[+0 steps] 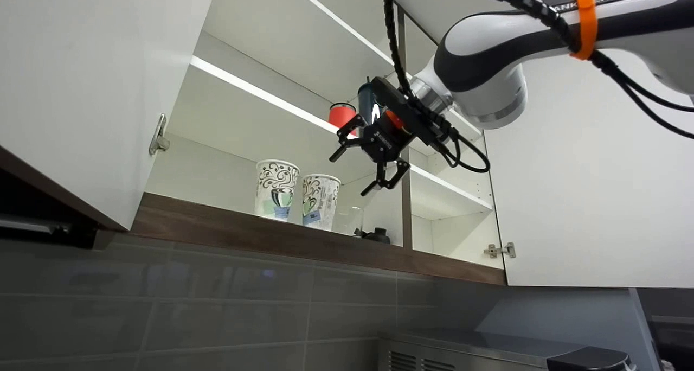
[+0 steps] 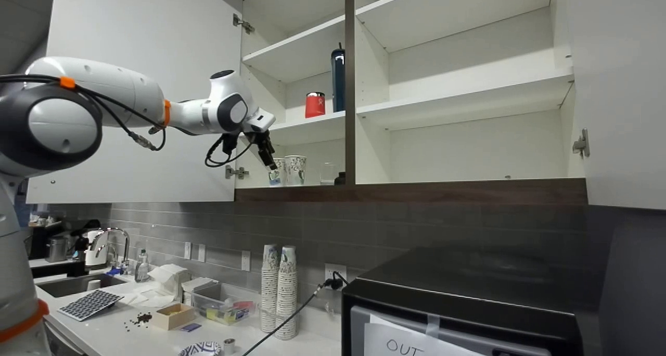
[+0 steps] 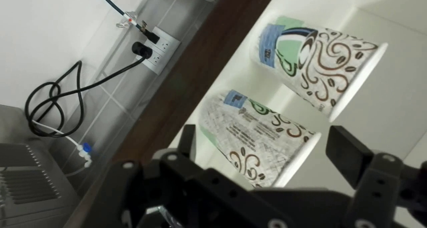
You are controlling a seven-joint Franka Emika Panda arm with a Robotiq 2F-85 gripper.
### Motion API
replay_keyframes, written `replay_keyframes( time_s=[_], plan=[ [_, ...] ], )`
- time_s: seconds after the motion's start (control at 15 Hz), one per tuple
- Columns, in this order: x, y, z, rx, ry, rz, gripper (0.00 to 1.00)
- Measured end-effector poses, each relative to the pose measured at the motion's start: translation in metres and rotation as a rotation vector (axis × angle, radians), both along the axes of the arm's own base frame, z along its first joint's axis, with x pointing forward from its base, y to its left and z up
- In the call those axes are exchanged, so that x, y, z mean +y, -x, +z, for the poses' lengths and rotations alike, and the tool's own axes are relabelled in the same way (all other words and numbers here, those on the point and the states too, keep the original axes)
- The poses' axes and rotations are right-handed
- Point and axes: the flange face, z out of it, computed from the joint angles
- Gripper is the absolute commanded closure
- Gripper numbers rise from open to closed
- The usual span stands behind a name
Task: Stack up the two paper cups on the bottom shelf and place them on the counter top
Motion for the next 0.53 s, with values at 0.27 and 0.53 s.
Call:
replay_keyframes(
  time_s=[0.27, 0.53],
  plan=[
    [0.0, -0.02, 0.013, -0.054, 0.022, 0.009, 0.0],
    [-0.008, -0.036, 0.016, -0.079, 0.093, -0.012, 0.0]
  ],
)
